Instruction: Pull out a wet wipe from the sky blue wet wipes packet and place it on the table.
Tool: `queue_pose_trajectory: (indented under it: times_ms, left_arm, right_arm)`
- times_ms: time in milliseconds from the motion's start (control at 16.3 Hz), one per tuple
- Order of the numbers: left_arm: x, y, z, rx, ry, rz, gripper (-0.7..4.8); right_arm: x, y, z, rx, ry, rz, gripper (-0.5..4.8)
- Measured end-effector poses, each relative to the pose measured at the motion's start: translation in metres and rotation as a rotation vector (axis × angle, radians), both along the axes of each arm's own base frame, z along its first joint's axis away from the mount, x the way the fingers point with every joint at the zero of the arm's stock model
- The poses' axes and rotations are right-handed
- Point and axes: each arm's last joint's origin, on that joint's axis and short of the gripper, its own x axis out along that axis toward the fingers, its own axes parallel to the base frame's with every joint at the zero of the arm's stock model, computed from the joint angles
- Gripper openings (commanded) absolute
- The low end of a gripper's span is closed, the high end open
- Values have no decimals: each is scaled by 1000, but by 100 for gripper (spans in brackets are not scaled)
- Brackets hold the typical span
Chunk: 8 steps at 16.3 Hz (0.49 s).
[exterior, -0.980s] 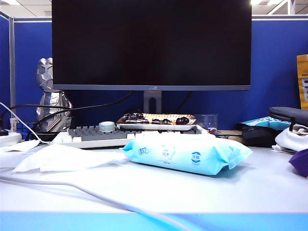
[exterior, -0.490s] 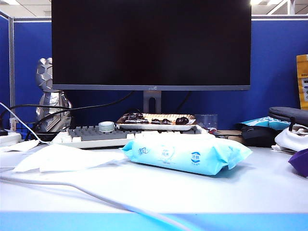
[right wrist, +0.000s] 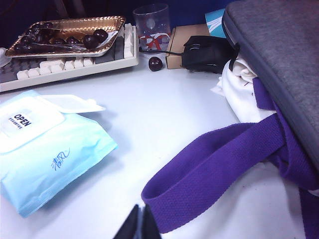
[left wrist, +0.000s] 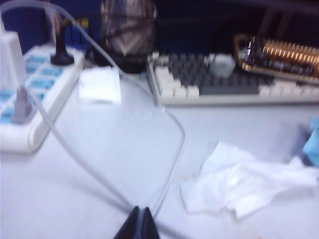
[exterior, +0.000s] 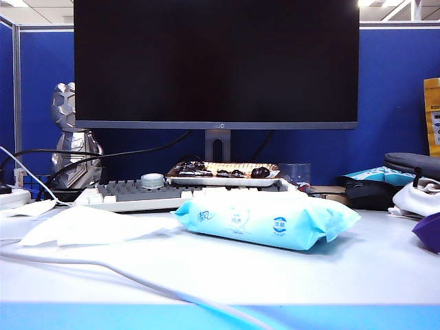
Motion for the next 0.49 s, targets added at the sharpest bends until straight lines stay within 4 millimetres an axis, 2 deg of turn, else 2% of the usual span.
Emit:
queue_pose_trajectory:
  times_ms: [490]
  left_arm:
    - [0,1,-1,7,9,6,-1]
  right_arm:
    - [0,0,0,0,0,0,-4]
